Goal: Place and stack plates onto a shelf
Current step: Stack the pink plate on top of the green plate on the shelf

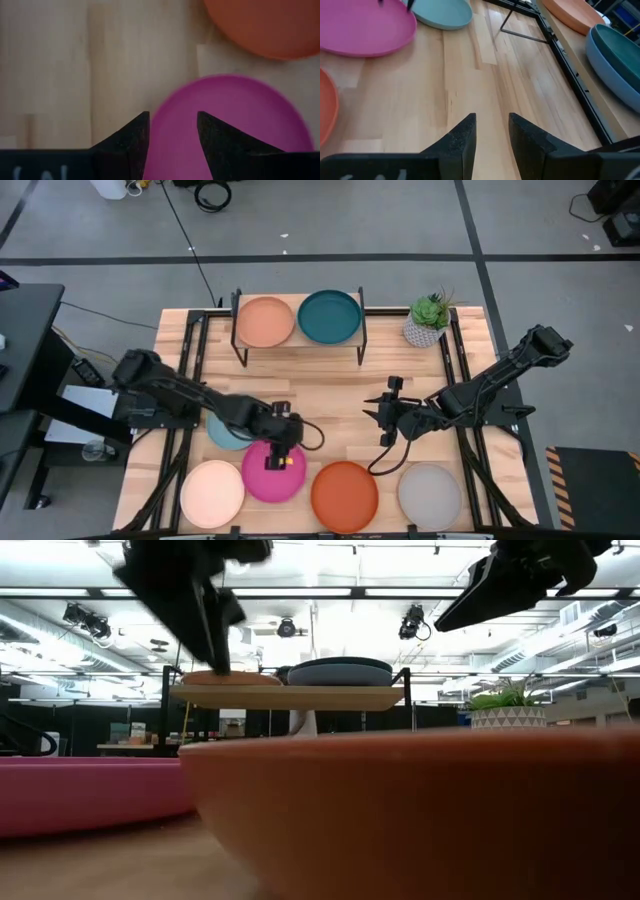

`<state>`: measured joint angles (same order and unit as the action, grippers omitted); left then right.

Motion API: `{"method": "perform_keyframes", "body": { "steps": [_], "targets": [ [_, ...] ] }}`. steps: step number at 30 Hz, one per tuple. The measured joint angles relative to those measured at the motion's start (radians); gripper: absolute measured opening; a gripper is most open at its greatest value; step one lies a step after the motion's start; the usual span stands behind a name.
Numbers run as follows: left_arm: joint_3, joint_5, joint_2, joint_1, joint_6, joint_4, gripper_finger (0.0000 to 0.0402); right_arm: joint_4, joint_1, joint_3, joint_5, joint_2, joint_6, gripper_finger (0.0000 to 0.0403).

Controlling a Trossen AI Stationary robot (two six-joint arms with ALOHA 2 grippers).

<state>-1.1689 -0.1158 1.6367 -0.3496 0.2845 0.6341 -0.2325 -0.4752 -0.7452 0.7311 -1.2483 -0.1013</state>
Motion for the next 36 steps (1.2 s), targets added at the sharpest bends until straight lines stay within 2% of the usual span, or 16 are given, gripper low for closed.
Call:
{"method": "perform_keyframes", "body": {
  "steps": [4,9,16,20,27,36],
  "targets": [
    [0.0,0.012,0.084,0.015,-0.006,-0.002,0.0171,0.014,0.0,0.0,-0.024,0.0,0.0,0.0121],
    [0.0,0.089,0.154,0.056,-0.047,-0.011,0.0171,0.013,0.001,0.0,-0.026,0.0,0.0,0.0121],
    [0.0,0.121,0.201,0.086,-0.137,-0.008,0.0164,0.012,0.0,0.0,-0.026,0.0,0.0,0.0121],
    [-0.001,0.166,0.211,0.091,-0.166,-0.013,0.0122,0.009,0.0,0.0,-0.026,0.0,0.0,0.0121],
    [-0.004,0.184,0.213,0.095,-0.224,0.005,0.0016,0.007,0.0,0.0,-0.026,0.0,-0.003,0.0121],
    [-0.13,0.203,0.127,0.129,-0.298,0.236,0.0014,-0.011,-0.002,0.001,-0.05,0.0,-0.02,0.0121]
  ]
}}
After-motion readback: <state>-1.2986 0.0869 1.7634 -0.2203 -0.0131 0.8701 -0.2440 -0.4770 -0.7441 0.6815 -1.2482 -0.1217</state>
